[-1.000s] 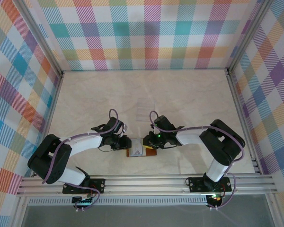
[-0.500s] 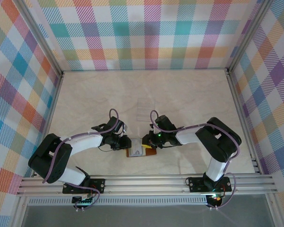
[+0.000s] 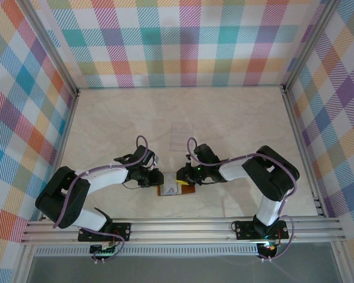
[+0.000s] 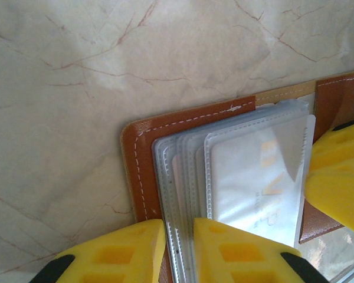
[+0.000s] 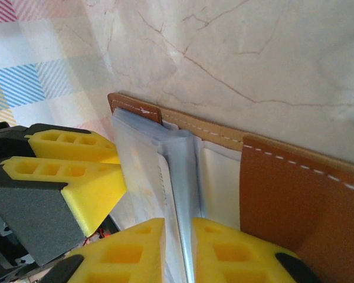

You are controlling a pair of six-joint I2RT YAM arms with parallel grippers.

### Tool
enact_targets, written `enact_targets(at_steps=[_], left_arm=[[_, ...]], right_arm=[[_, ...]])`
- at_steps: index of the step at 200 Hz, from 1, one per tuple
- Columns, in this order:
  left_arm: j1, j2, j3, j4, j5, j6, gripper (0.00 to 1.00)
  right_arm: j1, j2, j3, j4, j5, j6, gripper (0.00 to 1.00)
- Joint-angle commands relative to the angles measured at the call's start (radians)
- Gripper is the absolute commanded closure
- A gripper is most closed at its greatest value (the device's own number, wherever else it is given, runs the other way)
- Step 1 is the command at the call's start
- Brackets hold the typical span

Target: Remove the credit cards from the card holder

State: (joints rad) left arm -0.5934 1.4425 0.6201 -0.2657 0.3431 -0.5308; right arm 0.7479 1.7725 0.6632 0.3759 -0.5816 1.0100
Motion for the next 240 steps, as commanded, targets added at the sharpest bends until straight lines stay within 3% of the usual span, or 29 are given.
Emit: enact_targets(at_steps=[1, 56, 119, 150, 184, 240], left_arm=[[-0.01, 0.039, -0.041, -0.145, -0.047, 0.01, 0.77], [-0.011, 0.037, -0.042, -0.148, -0.051, 0.01, 0.77], [-0.011, 0.034, -0.04, -0.176, -0.081, 0.017, 0.77], [-0.011, 0.004, -0.03, -0.196, -0.089, 0.014, 0.77], [-0.011, -0.072, -0.009, -0.199, -0.055, -0.01, 0.75], [-0.044, -0.13, 0.059, -0.262, -0.056, -0.022, 0.54]], right_arm=[[0.013, 0.048, 0.006, -0.001, -0.047, -0.017, 0.81], [0.013, 0.012, 0.027, -0.114, -0.004, -0.069, 0.89], [0.012, -0.053, 0.02, -0.246, 0.117, -0.102, 0.92], [0.013, -0.059, 0.023, -0.248, 0.119, -0.107, 0.92], [0.017, -0.012, 0.031, -0.149, 0.032, -0.085, 0.91], [0.024, 0.017, 0.051, -0.139, 0.009, -0.083, 0.9]])
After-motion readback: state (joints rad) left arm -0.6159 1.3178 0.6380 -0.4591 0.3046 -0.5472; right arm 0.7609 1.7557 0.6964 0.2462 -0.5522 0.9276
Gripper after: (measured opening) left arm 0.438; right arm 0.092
